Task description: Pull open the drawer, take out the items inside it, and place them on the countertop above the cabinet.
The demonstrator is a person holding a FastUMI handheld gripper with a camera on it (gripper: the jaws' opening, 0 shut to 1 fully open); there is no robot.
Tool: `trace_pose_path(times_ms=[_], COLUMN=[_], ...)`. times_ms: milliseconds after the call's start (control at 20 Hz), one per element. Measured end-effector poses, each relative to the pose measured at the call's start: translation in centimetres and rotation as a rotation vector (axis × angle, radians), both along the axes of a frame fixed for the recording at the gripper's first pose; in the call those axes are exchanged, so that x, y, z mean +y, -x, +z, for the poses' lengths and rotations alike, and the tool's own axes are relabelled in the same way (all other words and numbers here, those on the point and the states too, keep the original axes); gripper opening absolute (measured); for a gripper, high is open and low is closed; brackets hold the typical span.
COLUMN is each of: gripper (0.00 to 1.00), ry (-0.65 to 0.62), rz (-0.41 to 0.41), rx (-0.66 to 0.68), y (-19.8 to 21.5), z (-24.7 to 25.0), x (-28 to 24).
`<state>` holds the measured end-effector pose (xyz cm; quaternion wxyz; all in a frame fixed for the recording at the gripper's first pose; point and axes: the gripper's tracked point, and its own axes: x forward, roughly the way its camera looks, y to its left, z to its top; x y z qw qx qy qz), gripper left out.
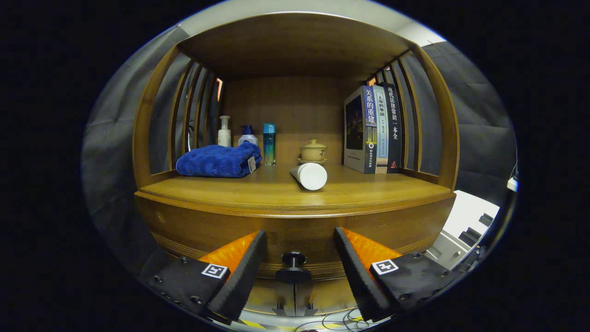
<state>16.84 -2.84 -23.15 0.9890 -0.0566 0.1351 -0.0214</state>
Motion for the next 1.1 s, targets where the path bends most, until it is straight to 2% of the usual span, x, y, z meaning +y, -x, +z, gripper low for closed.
trace_pose_path(times_ms=[200,350,550,900,1100], gripper=[0.97,0.97,0.97,0.97,0.97], ry=[-0.007,-0.023,-0.065,-0.051,-0.077], rz=[-0.004,-0.002,0.026,0.101,0.133], rx=[-0.005,-0.049,-0.08,-0.153,-0.162], y=[0.2,0.9,4.8,11.8,15.0], z=[0.2,2.3,6.0,14.2,17.3], x=[-0.1,-0.3,-0.1,0.0,0.2])
